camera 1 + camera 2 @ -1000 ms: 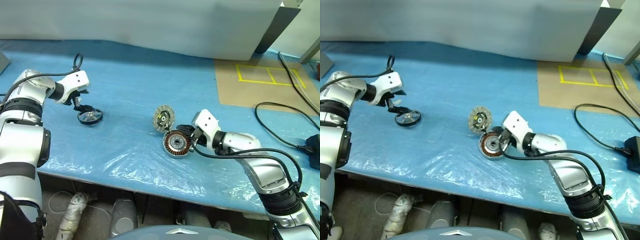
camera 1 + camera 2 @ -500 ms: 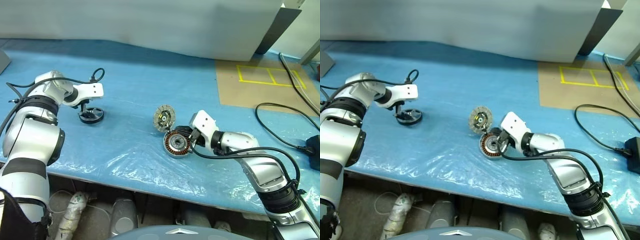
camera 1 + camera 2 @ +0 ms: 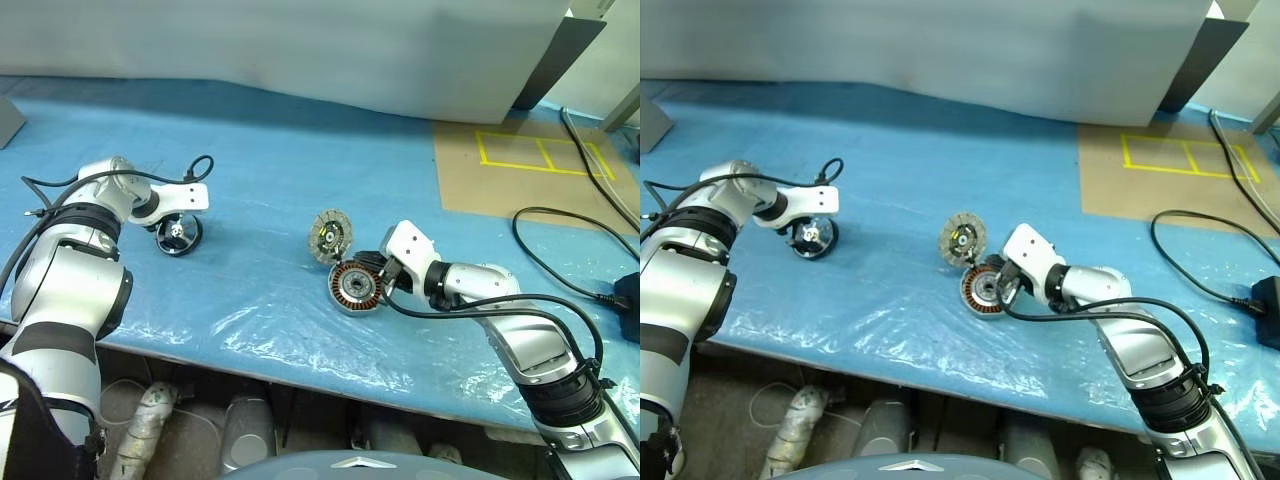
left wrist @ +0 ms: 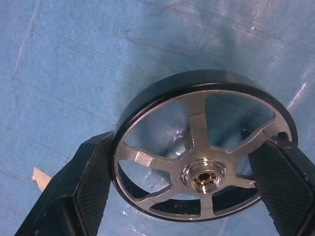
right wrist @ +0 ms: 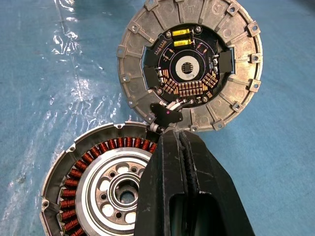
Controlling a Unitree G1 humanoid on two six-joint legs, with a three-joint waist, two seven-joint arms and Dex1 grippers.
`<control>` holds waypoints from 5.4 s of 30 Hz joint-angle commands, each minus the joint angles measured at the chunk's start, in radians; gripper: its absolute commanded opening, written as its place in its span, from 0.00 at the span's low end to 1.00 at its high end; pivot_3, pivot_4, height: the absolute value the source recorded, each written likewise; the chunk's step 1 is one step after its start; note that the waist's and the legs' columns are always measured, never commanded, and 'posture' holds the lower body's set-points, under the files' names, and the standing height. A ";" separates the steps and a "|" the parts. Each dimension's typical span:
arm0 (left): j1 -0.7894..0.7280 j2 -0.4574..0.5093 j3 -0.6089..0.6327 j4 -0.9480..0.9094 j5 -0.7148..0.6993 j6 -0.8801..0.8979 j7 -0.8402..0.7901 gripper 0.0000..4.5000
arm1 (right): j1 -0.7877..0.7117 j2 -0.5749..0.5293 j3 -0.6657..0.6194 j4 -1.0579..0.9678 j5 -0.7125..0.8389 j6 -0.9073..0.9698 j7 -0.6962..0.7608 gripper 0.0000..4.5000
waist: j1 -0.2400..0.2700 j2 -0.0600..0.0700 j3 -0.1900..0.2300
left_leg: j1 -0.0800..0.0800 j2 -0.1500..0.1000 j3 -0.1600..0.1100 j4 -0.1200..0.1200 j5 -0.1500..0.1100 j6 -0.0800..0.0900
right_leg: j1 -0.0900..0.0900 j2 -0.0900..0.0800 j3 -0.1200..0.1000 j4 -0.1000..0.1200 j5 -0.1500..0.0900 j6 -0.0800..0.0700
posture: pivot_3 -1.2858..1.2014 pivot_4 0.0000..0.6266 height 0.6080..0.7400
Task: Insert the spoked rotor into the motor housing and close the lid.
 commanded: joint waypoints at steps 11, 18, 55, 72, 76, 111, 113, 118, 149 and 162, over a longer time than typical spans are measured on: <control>0.013 0.009 0.089 -0.029 -0.103 -0.030 -0.063 0.84 | -0.017 -0.004 0.008 0.000 -0.022 -0.040 0.005 0.00 | 0.000 0.000 0.000 | 0.000 0.000 0.000 0.000 0.000 0.000 | 0.000 0.000 0.000 0.000 0.000 0.000 | 0.52 0.24 1.00; 0.017 -0.015 0.237 -0.170 -0.322 -0.042 -0.305 0.84 | -0.017 -0.006 0.001 0.012 -0.022 -0.051 0.006 0.00 | 0.009 0.000 0.001 | 0.000 0.000 0.000 0.000 0.000 0.000 | 0.000 0.000 0.000 0.000 0.000 -0.001 | 0.52 0.24 1.00; -0.054 -0.075 0.113 -0.031 -0.219 -0.150 -0.017 0.84 | 0.081 0.016 -0.101 -0.078 0.043 0.003 -0.097 0.00 | 0.011 0.001 0.002 | -0.003 -0.001 -0.004 0.001 0.000 0.000 | 0.001 0.000 -0.003 -0.001 0.000 0.000 | 0.52 0.24 1.00; -0.057 -0.096 0.166 -0.003 -0.217 -0.147 0.074 0.84 | 0.141 0.009 -0.065 -0.122 0.011 0.003 -0.122 0.00 | 0.009 0.001 0.002 | -0.002 -0.001 -0.012 0.001 0.000 0.000 | 0.002 0.000 -0.004 -0.001 0.000 0.000 | 0.52 0.24 1.00; -0.038 -0.094 0.140 0.000 -0.180 -0.181 0.097 0.84 | 0.153 0.009 -0.062 -0.133 0.007 0.008 -0.124 0.00 | 0.009 0.001 0.002 | -0.003 -0.001 -0.012 0.001 0.000 0.000 | 0.002 0.000 -0.004 -0.001 0.000 0.000 | 0.52 0.24 1.00; 0.058 -0.127 0.107 0.004 -0.120 -0.142 0.052 0.44 | 0.188 -0.024 -0.068 -0.156 -0.020 0.013 -0.139 0.00 | 0.021 0.003 0.001 | 0.007 -0.001 -0.013 0.000 0.000 0.000 | 0.012 -0.001 -0.005 -0.004 -0.001 -0.001 | 0.52 0.24 1.00; 0.059 -0.127 0.109 0.003 -0.123 -0.139 0.046 0.41 | 0.184 -0.023 -0.066 -0.153 -0.020 0.012 -0.137 0.00 | 0.021 0.003 0.001 | 0.007 -0.001 -0.013 0.000 0.000 0.000 | 0.012 -0.001 -0.004 -0.004 -0.003 -0.003 | 0.52 0.24 1.00; 0.047 -0.138 0.176 -0.009 -0.200 -0.143 -0.023 0.41 | 0.174 -0.023 -0.067 -0.141 -0.020 0.005 -0.132 0.00 | 0.021 0.003 0.001 | 0.007 -0.001 -0.013 0.000 0.000 0.000 | 0.012 -0.001 -0.004 -0.005 -0.002 -0.002 | 0.52 0.24 1.00; -0.021 -0.226 0.250 -0.178 -0.456 -0.130 -0.208 0.49 | 0.101 -0.028 -0.193 -0.107 0.111 0.029 -0.103 0.00 | 0.024 0.007 0.005 | -0.002 -0.002 -0.010 -0.001 0.000 0.000 | 0.007 -0.001 -0.008 -0.005 -0.001 -0.001 | 0.52 0.24 1.00; -0.071 -0.348 0.168 -0.020 -0.297 -0.210 -0.082 0.91 | 0.202 -0.033 -0.213 -0.204 0.096 0.067 -0.167 0.00 | 0.028 0.007 0.006 | -0.002 -0.002 -0.014 0.000 0.000 0.000 | 0.010 -0.001 -0.012 -0.006 -0.001 -0.001 | 0.52 0.24 1.00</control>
